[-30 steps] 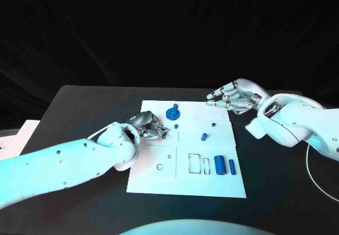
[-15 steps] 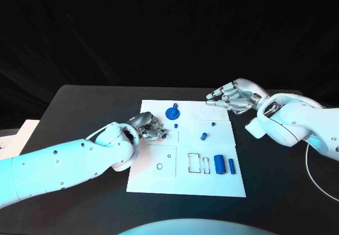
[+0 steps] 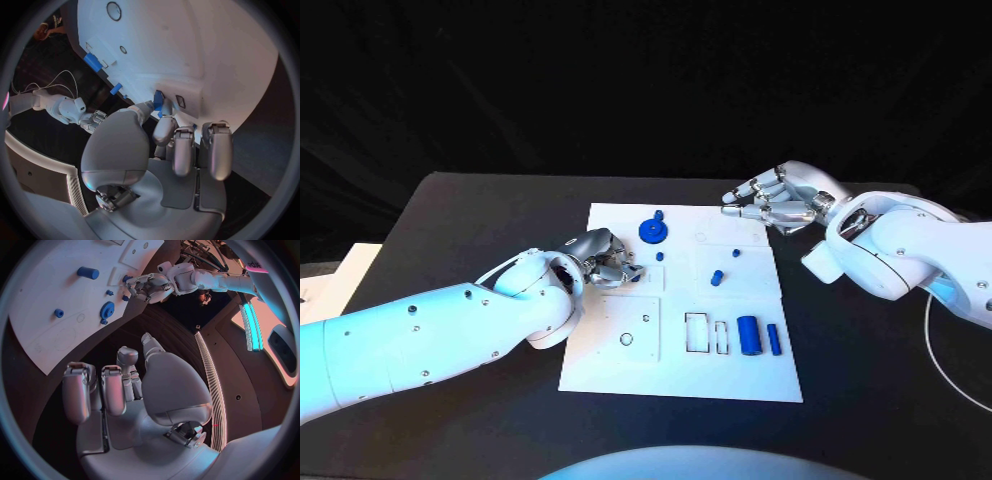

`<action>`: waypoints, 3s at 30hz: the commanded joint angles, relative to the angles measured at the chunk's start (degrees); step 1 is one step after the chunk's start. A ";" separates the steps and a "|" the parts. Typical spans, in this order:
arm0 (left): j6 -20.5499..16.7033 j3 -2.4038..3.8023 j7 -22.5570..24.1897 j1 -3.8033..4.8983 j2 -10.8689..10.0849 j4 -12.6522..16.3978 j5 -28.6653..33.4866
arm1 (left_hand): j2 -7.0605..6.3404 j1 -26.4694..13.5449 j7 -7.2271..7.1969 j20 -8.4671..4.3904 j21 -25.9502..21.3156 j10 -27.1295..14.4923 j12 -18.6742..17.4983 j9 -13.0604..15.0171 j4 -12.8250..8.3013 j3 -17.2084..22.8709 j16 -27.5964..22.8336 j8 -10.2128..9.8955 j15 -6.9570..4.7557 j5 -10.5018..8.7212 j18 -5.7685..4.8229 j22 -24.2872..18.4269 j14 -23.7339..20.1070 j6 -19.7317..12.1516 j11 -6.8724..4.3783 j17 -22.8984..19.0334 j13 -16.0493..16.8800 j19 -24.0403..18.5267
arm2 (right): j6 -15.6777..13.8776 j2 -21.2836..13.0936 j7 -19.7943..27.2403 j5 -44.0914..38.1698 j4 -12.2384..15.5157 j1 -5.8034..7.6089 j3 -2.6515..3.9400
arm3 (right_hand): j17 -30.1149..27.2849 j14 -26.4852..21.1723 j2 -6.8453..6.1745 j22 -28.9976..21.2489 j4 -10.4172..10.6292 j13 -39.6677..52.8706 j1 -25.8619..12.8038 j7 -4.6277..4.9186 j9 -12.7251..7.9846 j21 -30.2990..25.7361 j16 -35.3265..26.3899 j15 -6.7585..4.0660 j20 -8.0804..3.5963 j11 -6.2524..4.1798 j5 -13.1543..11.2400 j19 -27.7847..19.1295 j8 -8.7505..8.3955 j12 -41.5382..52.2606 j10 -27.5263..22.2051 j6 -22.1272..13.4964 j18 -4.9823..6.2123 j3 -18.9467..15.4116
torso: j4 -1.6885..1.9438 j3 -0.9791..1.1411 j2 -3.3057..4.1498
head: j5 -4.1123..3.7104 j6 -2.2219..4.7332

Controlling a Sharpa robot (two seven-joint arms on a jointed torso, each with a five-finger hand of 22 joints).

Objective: Assemble the parts on the task board

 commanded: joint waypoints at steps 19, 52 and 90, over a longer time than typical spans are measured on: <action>2.27 -0.33 0.56 -0.47 -0.28 0.23 1.89 | -1.84 -2.31 -1.95 -0.70 0.41 1.11 0.64 -1.43 -7.53 5.89 0.17 -1.50 -0.80 3.36 -0.82 13.32 6.12 3.82 -0.73 15.10 1.21 5.00 | 1.06 -0.01 0.64 0.05 -0.03 -0.13 0.00 | 5.72 3.85 0.39 -0.01 0.12 -0.02 -0.22 -0.09 0.09 -0.40 -0.43 -0.05 0.09 -0.37 0.35 -0.32 0.14 0.33 0.01 0.51 0.58 -0.34 | -0.06 0.00 0.07 | -0.16 -0.15; 3.14 0.13 -2.57 -0.30 0.22 -0.65 6.58 | -1.50 -7.02 -2.99 -1.49 0.41 2.46 1.80 -0.99 -4.19 1.79 0.17 -1.00 -1.57 9.00 -0.83 13.40 6.12 5.38 -1.64 15.10 2.73 5.05 | 1.04 0.03 0.66 0.05 0.05 -0.15 0.00 | 5.66 3.84 0.45 -0.08 0.20 -0.02 -0.26 -0.10 0.09 -0.44 -0.48 -0.06 0.09 -0.37 0.41 -0.35 0.14 0.35 0.00 0.52 0.59 -0.45 | -0.06 0.09 0.00 | -0.55 -0.36; 9.65 0.36 -6.53 4.65 0.75 -2.12 14.68 | -2.27 -8.52 -3.56 -1.71 0.59 3.35 2.48 -0.43 -3.92 -1.51 0.17 -0.33 -1.79 14.21 -0.90 13.69 6.12 6.79 -2.02 15.10 3.58 5.18 | 1.38 0.17 0.75 0.46 0.06 -0.14 0.00 | 5.54 3.81 0.54 -0.15 0.27 0.00 -0.21 -0.11 0.09 -0.49 -0.57 -0.06 0.09 -0.38 0.80 -0.38 0.13 0.46 0.00 0.53 0.61 -0.62 | 0.01 0.01 0.03 | -1.12 -0.98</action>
